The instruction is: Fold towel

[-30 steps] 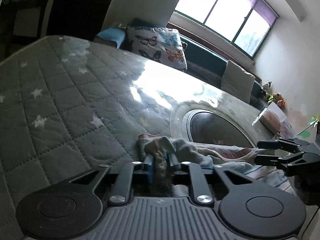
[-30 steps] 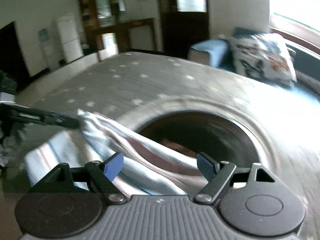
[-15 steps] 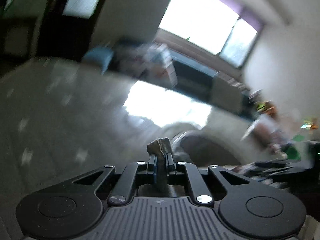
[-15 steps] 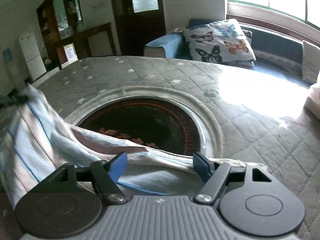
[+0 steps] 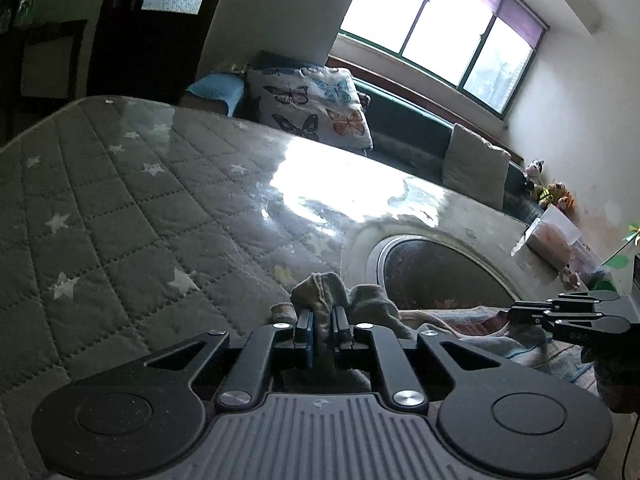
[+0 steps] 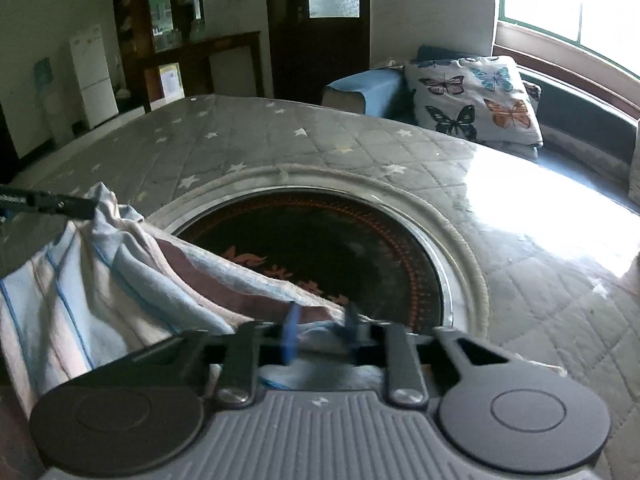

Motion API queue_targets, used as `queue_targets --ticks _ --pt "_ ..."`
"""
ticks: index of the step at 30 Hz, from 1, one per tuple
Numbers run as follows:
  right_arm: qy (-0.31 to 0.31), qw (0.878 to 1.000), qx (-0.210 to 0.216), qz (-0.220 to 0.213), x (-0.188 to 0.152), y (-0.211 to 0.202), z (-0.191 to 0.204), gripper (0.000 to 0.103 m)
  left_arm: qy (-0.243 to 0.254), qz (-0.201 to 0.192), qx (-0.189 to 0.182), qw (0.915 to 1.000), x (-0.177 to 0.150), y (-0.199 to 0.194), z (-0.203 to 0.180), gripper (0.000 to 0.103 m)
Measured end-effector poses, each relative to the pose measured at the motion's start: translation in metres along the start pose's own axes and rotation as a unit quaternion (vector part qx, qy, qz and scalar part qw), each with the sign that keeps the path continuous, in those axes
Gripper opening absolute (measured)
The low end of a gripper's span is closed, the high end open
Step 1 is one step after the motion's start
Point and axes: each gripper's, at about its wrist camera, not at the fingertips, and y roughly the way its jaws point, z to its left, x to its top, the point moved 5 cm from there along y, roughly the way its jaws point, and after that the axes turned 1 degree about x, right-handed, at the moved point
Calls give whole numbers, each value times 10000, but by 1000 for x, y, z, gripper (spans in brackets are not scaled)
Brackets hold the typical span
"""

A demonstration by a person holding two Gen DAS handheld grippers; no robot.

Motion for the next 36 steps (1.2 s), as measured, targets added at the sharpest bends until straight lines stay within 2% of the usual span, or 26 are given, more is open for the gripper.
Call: queue_targets --ticks 3,5,9,12,14,15,17,19,21,24,28,31,36 --pt "145 9993 -63 -349 8 -14 -4 9 49 -84 -3 10000 0 -5 1 10" --pt "311 9982 -127 -488 11 -18 -9 9 125 -6 130 9998 -2 -1 2 10" --pt "548 9981 -221 -177 2 5 -17 9 105 125 266 9995 -5 6 3 16" --pt "598 9978 -262 -118 -1 11 -19 10 213 121 467 9986 -4 1 3 34" --pt "588 9977 -281 -191 2 4 -19 10 282 76 635 9976 -1 -5 3 49" --pt "557 9979 -277 -204 3 -1 -18 12 303 1 707 9970 1 -9 2 50" --pt "495 9980 -254 -284 5 -10 -16 12 364 -183 844 9956 7 -19 -4 51" --pt "464 9983 -178 -315 6 -18 -16 17 472 -354 937 9938 15 -25 -13 49" --pt "475 9984 -81 -305 4 -23 -12 31 592 -423 775 9943 19 -26 -27 48" --pt "487 9985 111 -241 2 -22 -4 35 719 -247 259 9968 20 -15 -54 40" --pt "446 9986 234 -150 -1 -14 4 35 691 376 -236 9966 15 23 -79 33" --pt "459 9987 212 -73 -3 -5 4 35 636 604 -113 9961 14 51 -83 31" --pt "517 9986 117 -31 -8 3 -2 35 536 607 451 9957 11 78 -73 36"
